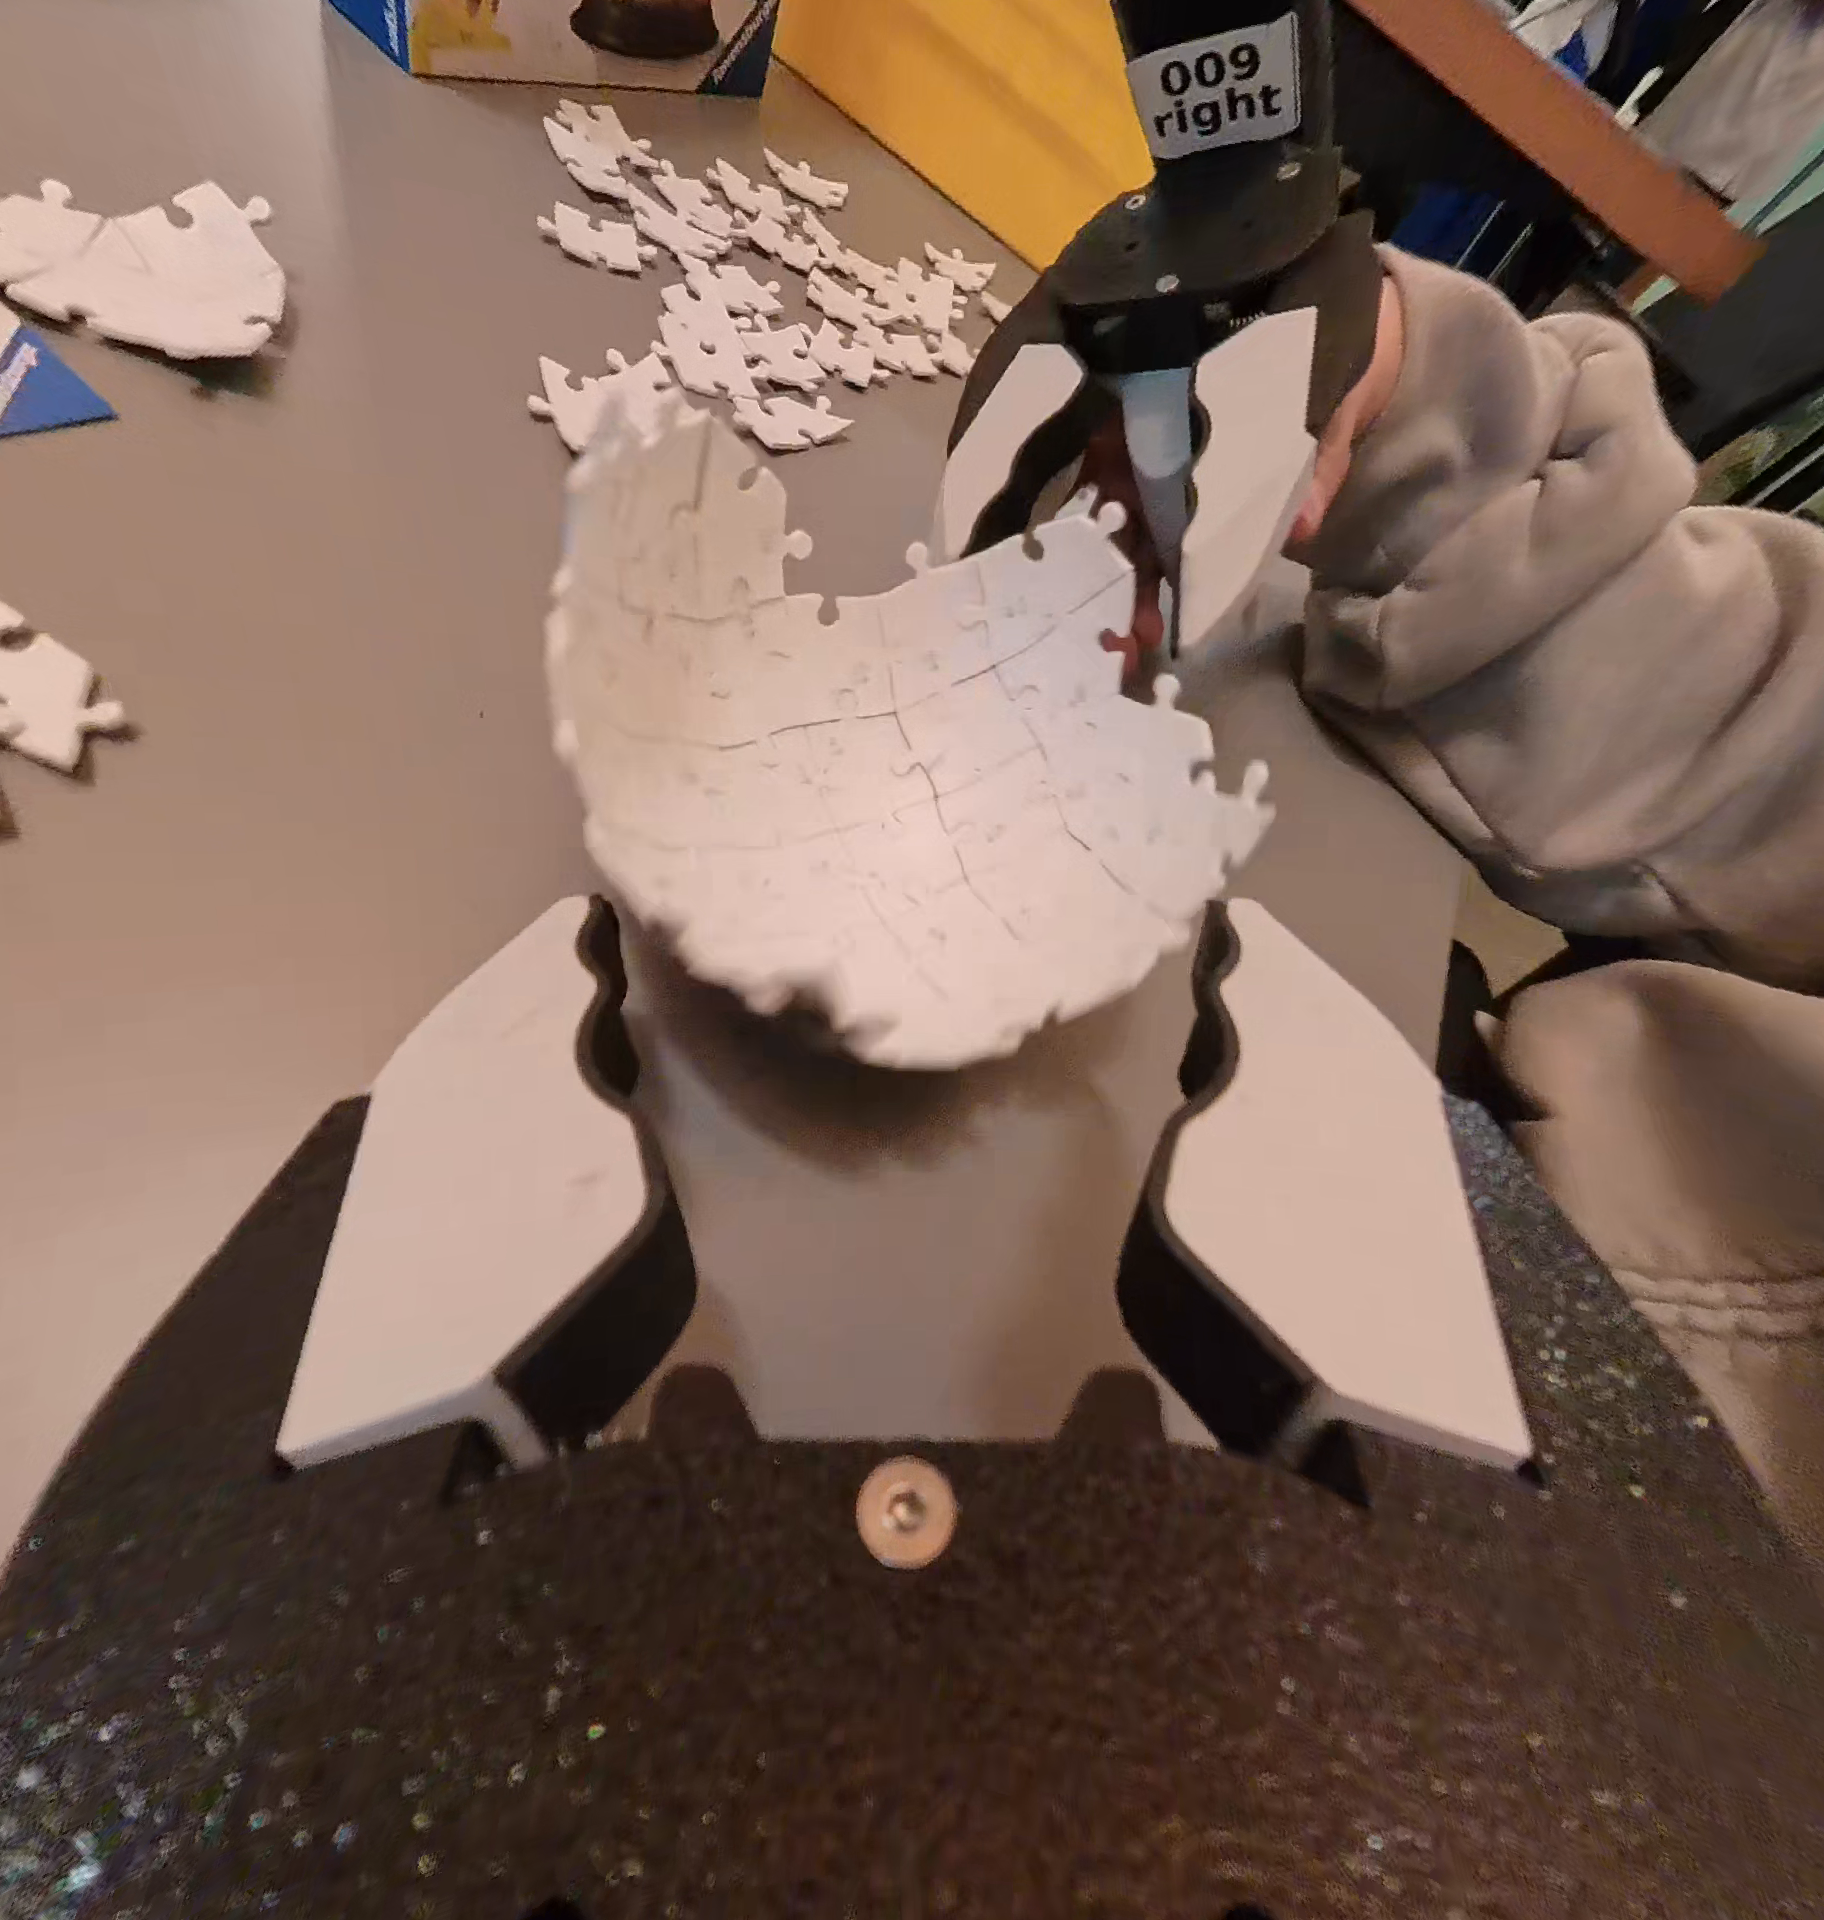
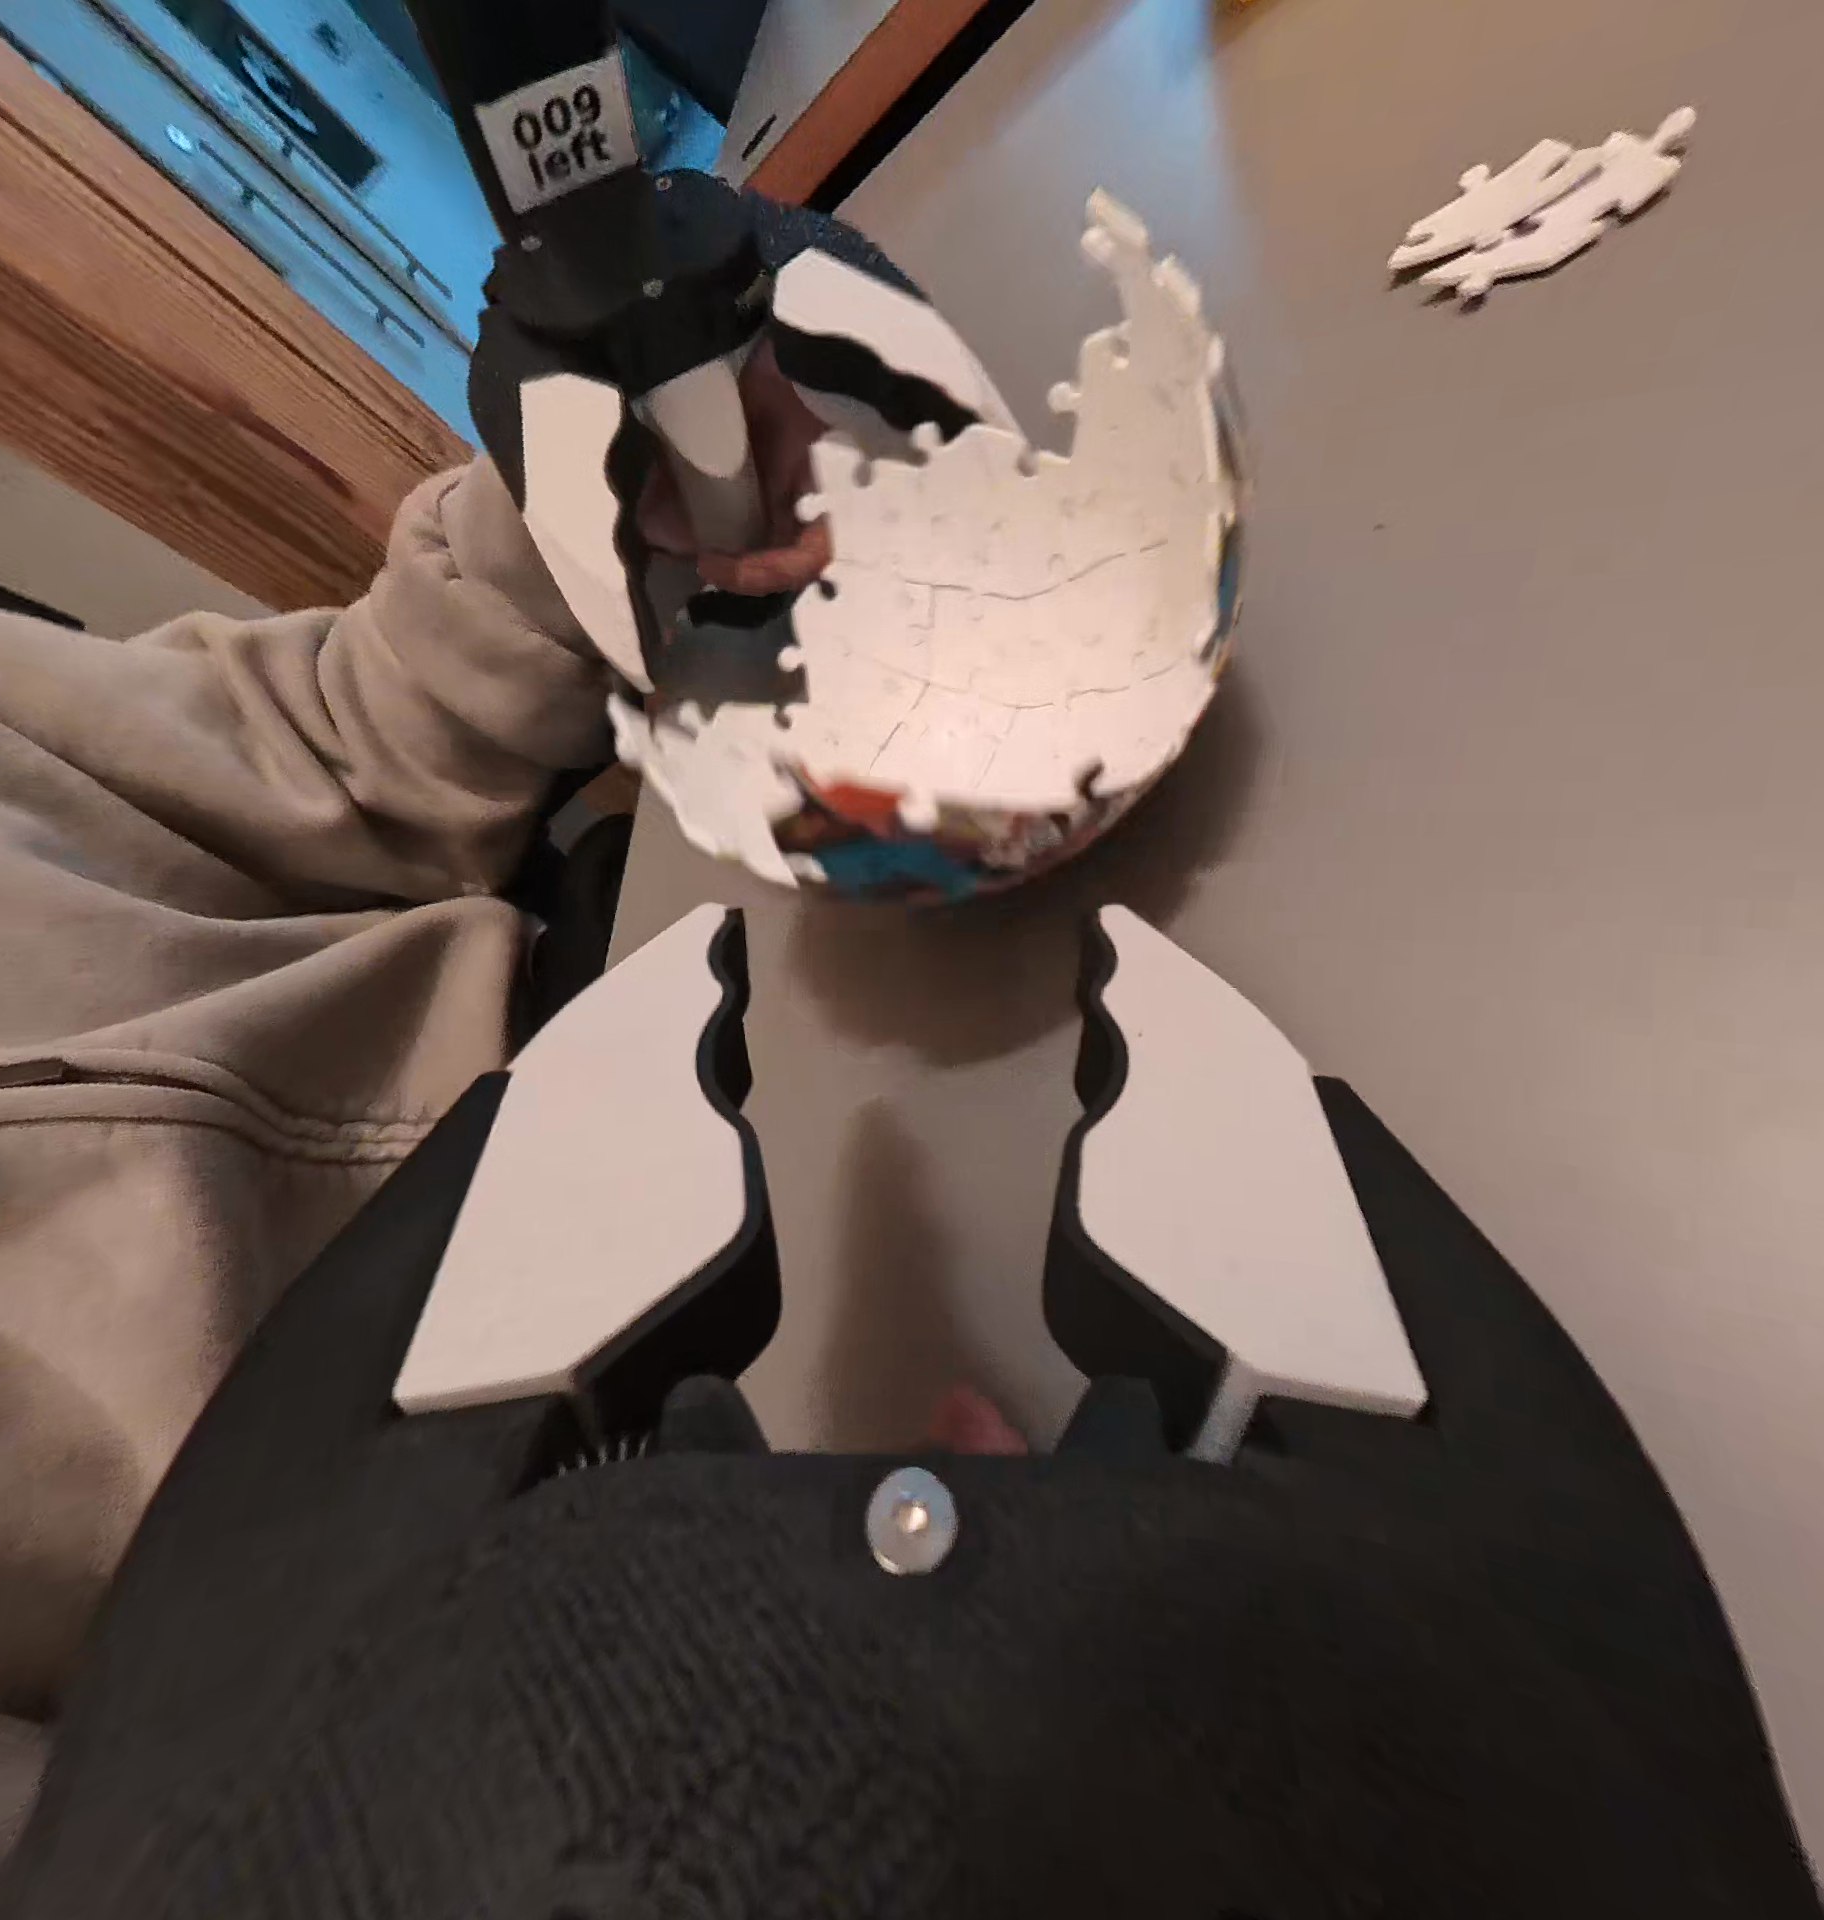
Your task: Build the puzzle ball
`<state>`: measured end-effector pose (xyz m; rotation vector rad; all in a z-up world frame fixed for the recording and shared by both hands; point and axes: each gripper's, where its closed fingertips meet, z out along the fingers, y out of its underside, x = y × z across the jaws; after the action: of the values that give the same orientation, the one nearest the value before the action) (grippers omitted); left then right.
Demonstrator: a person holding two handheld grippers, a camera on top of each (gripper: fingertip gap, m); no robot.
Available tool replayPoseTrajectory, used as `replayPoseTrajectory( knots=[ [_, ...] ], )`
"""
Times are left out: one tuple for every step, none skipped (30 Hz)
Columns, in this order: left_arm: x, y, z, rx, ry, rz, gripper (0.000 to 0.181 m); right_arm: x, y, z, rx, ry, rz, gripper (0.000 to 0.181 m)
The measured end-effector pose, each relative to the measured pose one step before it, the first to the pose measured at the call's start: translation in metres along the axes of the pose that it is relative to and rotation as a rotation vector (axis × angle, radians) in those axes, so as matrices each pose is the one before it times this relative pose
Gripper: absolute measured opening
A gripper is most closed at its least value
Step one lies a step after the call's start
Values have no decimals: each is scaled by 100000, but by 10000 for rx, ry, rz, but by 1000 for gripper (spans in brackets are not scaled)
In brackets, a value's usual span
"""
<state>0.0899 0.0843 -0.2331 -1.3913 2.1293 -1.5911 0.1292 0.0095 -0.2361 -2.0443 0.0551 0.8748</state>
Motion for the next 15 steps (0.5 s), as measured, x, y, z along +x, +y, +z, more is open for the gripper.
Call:
replayPoseTrajectory(
  knots=[
    [-95, 7, 439, -99, -138, 109, 107, -159, 247, 324, -194, -101, -107, 61],
    [68, 101, 309, -152, 27, 133, 105, -54, 160, 266, -126, -23, -125, 62],
    [34, 16, 209, -74, 10, 65, 103, 60, 58, 209, -43, 79, -89, 62],
    [-146, -51, 153, -18, -110, 29, 103, 147, 76, 144, -51, 141, -63, 63],
    [-206, -65, 97, 12, -154, 59, 103, 73, 78, 100, -28, 87, -88, 64],
    [-56, -2, 81, 6, -55, 108, 102, -49, -48, 61, 65, 7, -101, 64],
    [-20, 52, 57, -29, -56, 93, 102, 20, -86, 56, 79, 34, -103, 64],
    [-26, 67, 74, -37, -88, 71, 102, 169, -47, 55, 36, 104, -106, 63],
    [6, 81, 74, -27, -78, 95, 102, 179, -77, 71, 28, 99, -128, 64],
    [11, 78, 61, -1, -87, 132, 101, 51, -48, 82, -21, 9, -86, 64],
    [-8, 99, 28, 10, -95, 109, 101, -47, -14, 109, -50, -50, -47, 65],
    [-73, 92, 23, 9, -133, 42, 101, 51, -75, 127, 4, 49, -1, 67],
    [-105, 118, 23, -21, -162, -10, 101, -7, -135, 124, 65, 22, 14, 68],
    [-134, 104, 4, -33, -195, -26, 101, -63, -138, 120, 84, 6, 38, 68],
    [-122, 102, -29, -36, -201, 9, 101, 7, -80, 114, 76, 62, 81, 68]
  ],
)
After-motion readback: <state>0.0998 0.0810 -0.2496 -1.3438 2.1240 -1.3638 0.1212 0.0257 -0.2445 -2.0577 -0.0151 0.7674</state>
